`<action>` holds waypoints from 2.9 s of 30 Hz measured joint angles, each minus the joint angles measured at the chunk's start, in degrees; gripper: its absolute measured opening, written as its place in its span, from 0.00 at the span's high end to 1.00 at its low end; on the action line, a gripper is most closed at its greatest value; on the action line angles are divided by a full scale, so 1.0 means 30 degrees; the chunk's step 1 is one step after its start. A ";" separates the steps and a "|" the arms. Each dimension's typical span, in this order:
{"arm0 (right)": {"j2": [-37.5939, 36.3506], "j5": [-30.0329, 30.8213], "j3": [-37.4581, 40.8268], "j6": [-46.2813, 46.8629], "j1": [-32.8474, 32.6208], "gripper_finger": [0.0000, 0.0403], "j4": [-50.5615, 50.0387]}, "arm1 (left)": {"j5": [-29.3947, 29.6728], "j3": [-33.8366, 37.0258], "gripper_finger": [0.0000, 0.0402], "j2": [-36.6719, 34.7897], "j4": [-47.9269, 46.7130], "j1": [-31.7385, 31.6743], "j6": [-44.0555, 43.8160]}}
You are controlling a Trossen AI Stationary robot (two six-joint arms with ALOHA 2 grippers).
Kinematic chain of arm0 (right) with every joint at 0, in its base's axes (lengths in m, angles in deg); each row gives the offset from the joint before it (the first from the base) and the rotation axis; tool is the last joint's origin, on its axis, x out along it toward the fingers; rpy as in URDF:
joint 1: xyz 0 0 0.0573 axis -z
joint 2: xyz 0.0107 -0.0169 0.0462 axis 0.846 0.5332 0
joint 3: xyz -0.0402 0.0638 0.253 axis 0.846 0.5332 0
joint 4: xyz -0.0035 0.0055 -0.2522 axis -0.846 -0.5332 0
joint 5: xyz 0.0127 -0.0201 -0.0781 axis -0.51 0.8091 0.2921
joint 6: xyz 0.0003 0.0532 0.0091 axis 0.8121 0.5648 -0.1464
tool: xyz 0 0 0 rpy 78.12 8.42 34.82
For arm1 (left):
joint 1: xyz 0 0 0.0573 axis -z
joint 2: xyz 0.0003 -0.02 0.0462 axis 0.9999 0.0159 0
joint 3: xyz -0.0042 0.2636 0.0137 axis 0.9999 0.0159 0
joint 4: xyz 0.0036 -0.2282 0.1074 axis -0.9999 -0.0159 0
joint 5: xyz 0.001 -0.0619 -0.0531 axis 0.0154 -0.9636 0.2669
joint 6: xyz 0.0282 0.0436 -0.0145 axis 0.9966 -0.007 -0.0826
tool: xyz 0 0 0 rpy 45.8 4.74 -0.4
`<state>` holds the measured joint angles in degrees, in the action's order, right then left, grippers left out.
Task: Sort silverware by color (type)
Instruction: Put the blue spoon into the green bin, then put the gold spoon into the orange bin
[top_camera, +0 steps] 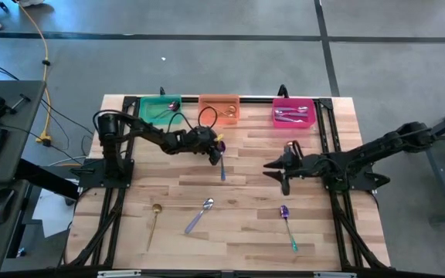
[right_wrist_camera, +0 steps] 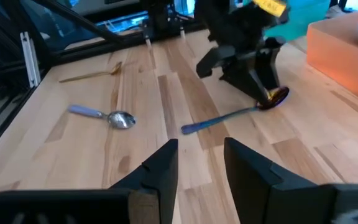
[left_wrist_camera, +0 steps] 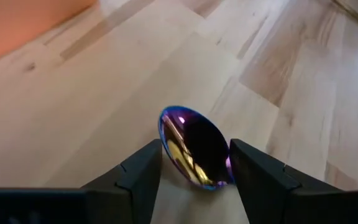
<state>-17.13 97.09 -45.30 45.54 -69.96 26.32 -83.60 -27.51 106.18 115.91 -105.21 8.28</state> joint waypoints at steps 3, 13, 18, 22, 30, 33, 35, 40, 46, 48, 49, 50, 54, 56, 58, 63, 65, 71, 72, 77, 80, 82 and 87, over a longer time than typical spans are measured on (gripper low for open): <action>0.0000 -0.0006 0.0000 -0.0026 0.0069 0.72 0.0131 | -0.0081 -0.0036 0.59 0.0498 0.0710 -0.0082 0.0023; 0.0000 -0.0006 0.0000 -0.0401 0.0067 0.72 0.0179 | -0.0863 0.0000 0.89 0.1015 0.2109 -0.0124 0.1364; 0.0000 -0.0006 0.0000 -0.0669 0.0067 0.72 0.0179 | -0.1007 -0.0023 0.97 0.0814 0.2111 -0.0149 0.2082; 0.0000 0.0000 0.0000 -0.0669 0.0067 0.72 0.0179 | -0.0634 0.0022 0.99 -0.0265 0.1650 -0.0311 0.2401; 0.0000 0.0001 0.0000 -0.0733 0.0067 0.72 0.0164 | 0.1678 0.0029 1.00 -0.5566 -0.4325 -0.1286 0.4979; 0.0000 0.0004 0.0002 -0.0873 0.0067 0.72 0.0159 | 0.2509 0.0029 1.00 -0.8204 -0.7698 -0.1825 0.6141; 0.0000 0.0009 0.0000 -0.0873 0.0067 0.72 0.0157 | 0.3244 0.0029 1.00 -1.0013 -0.9733 -0.2263 0.6988; 0.0000 0.0009 0.0000 -0.0875 0.0067 0.72 0.0157 | 0.5430 0.0029 1.00 -1.3723 -1.3815 -0.3460 1.0112; 0.0000 0.0033 0.0000 -0.1160 0.0067 0.72 0.0169 | 0.7278 0.0015 1.00 -1.5335 -1.5323 -0.6046 1.5276; 0.0000 0.0147 0.0000 -0.1169 0.0067 0.72 0.0171 | 0.7564 0.0015 1.00 -1.5026 -1.5060 -0.6877 1.7637; 0.0000 0.0154 0.0000 -0.1172 0.0067 0.72 0.0174 | 0.7684 0.0015 1.00 -1.4738 -1.4724 -0.7237 1.8794; 0.0000 0.0162 0.0000 -0.1172 0.0067 0.72 0.0187 | 0.7755 0.0015 1.00 -1.4392 -1.4397 -0.7593 1.9829; 0.0000 0.0174 0.0000 -0.1084 0.0067 0.72 0.0266 | 0.7859 0.0015 1.00 -1.2825 -1.2765 -0.9125 2.2609; 0.0000 0.0172 0.0000 -0.1077 0.0067 0.72 0.0270 | 0.7844 0.0007 1.00 -1.1977 -1.2024 -0.9828 2.3279; 0.0000 0.0173 0.0001 -0.1078 0.0067 0.72 0.0266 | 0.7616 0.0007 1.00 -1.1193 -1.1675 -1.0427 2.3553; 0.0007 0.0176 0.0007 -0.1185 0.0067 0.72 0.0266 | 0.7109 -0.0441 1.00 -0.9545 -1.1521 -1.1052 2.2698; 0.0004 0.0176 0.0000 -0.1233 0.0067 0.72 0.0269 | 0.6800 -0.0466 1.00 -0.9049 -1.1699 -1.1053 2.2467; 0.0003 0.0173 0.0004 -0.1172 0.0067 0.72 0.0266 | 0.6600 -0.0459 1.00 -0.8114 -1.0888 -1.1053 2.2518; 0.0007 0.0176 0.0001 -0.1179 0.0067 0.72 0.0266 | 0.6549 -0.0459 1.00 -0.8084 -1.0878 -1.1053 2.2495; 0.0007 0.0169 0.0004 -0.1314 0.0067 0.72 0.0266 | 0.6010 -0.0462 0.99 -0.8055 -1.0839 -1.1053 2.2042; 0.0007 0.0169 0.0007 -0.1317 0.0067 0.72 0.0266 | 0.5942 -0.0459 0.96 -0.8048 -1.0610 -1.1053 2.1895; 0.0007 0.0169 0.0001 -0.1276 0.0067 0.72 0.0266 | 0.5783 -0.0459 0.93 -0.8048 -1.0311 -1.1053 2.1503; 0.0002 0.0169 0.0007 -0.1186 0.0067 0.72 0.0266 | 0.5875 -0.0459 0.88 -0.8048 -0.9481 -1.1053 2.0808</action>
<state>-17.13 97.60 -45.28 41.99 -69.76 27.12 -65.98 -28.88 82.04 87.46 -138.36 70.71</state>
